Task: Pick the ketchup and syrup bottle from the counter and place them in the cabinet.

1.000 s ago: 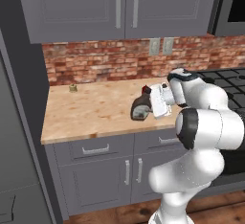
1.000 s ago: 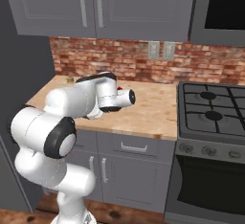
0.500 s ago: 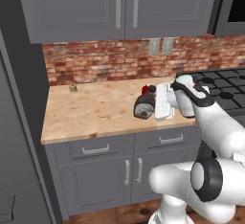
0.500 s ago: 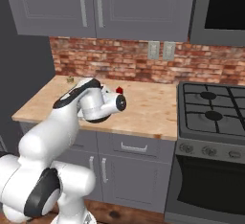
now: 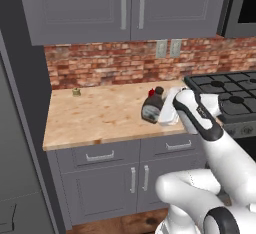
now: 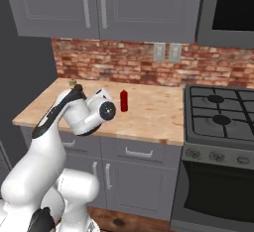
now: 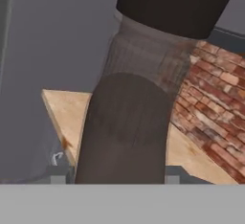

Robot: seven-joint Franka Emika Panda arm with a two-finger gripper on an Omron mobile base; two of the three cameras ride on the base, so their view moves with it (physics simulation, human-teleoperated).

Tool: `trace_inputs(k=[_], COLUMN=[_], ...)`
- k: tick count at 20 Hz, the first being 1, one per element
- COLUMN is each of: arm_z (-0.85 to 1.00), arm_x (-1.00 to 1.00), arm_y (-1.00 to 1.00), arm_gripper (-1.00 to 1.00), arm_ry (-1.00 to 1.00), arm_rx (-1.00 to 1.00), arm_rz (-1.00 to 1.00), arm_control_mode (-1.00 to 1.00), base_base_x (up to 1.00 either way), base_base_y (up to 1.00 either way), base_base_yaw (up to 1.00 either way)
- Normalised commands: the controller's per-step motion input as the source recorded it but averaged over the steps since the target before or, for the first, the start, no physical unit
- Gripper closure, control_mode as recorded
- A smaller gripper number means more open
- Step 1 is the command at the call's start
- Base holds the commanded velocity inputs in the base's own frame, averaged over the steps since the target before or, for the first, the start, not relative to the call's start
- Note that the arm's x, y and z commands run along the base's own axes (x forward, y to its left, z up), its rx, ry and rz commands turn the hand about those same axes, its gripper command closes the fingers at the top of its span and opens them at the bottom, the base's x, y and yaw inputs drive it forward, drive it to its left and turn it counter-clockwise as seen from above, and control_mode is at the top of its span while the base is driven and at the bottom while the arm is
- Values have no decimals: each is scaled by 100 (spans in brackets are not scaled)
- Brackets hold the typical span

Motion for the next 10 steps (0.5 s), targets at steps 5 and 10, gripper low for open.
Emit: trace_inputs(k=[5, 10], arm_z=[26, 7], arm_x=[-6, -5], arm_y=[-4, -2], arm_gripper=[100, 100], arm_ry=[14, 21], arm_rx=[8, 12], arm_rz=[-21, -16], arm_control_mode=[-100, -100], base_base_x=[0, 0], base_base_y=[0, 0], base_base_yaw=[0, 0])
